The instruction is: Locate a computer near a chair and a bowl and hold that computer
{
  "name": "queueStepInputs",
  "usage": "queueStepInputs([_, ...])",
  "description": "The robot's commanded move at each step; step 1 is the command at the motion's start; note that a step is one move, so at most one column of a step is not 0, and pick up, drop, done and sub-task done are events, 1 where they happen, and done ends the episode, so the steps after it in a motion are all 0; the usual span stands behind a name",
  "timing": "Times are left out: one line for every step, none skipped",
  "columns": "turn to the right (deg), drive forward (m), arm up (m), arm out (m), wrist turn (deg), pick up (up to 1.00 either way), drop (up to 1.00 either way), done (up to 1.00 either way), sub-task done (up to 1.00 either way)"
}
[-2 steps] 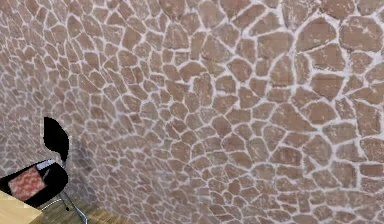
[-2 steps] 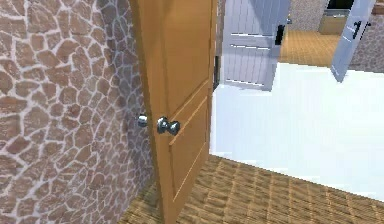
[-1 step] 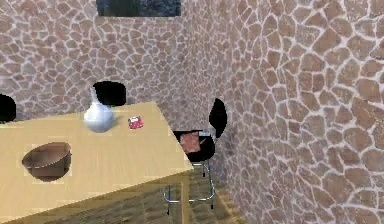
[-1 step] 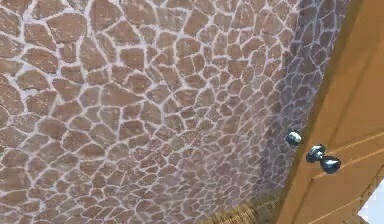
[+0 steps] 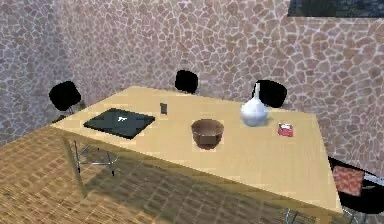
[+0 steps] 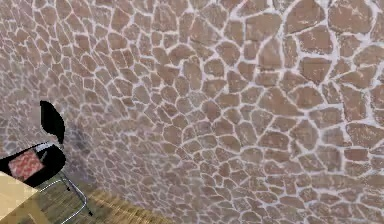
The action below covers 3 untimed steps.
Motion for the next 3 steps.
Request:
queueStepInputs([-45.0,0.00,0.00,0.00,0.0,0.00,0.00,0.00,0.00])
queueStepInputs([-15.0,0.00,0.00,0.00,0.0,0.00,0.00,0.00,0.00])
queueStepInputs([0.0,1.00,0.00,0.00,0.0,0.00,0.00,0.00,0.00])
